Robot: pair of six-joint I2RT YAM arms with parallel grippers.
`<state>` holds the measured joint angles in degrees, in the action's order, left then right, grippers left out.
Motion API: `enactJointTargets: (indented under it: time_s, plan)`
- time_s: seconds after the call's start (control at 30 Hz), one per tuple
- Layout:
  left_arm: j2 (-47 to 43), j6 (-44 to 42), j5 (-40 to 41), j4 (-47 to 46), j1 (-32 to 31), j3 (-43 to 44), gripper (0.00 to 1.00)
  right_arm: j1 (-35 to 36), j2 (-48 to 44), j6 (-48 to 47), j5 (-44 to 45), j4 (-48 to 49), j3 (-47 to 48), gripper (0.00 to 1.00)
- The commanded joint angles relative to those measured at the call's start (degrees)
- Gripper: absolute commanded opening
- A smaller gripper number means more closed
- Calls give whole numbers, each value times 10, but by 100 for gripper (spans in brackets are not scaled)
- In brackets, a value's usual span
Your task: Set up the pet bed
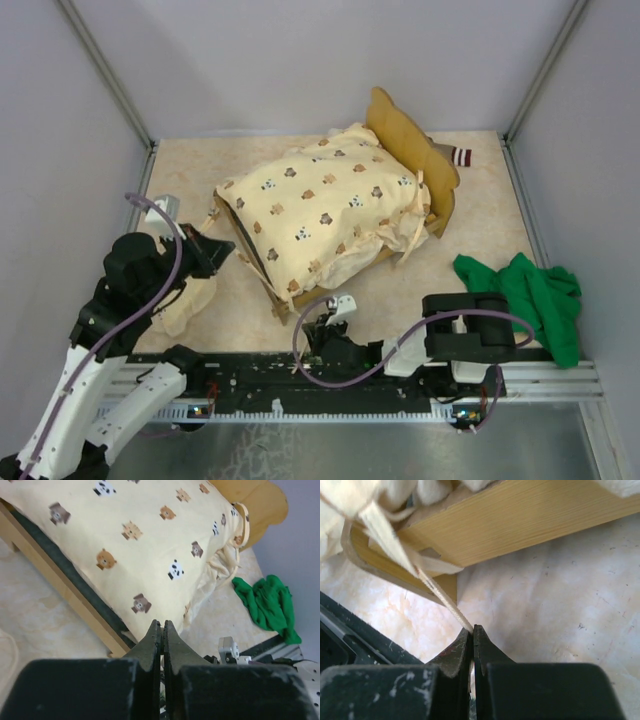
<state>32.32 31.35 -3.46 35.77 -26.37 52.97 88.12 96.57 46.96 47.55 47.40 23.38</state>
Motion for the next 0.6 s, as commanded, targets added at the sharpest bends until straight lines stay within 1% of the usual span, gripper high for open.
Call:
enactJointTargets:
  time_s: [0.0,0.13,0.27,0.4,0.47,0.57]
  plan:
    - [38,-70,120,-18,0,101,0,-21,-3,27,-2,-32,3,0]
    - [61,-86,145,-13,1,144,0,-42,14,28,-28,-31,9,0]
    - [57,-100,181,10,0,151,0,-46,46,17,-61,-39,32,0]
    - [55,-116,245,44,1,161,0,-45,48,57,-69,-100,44,0]
    - [53,-107,258,62,1,155,0,-45,48,61,-67,-100,40,0]
    - [28,-68,239,74,1,110,0,-45,35,6,-71,-63,40,0]
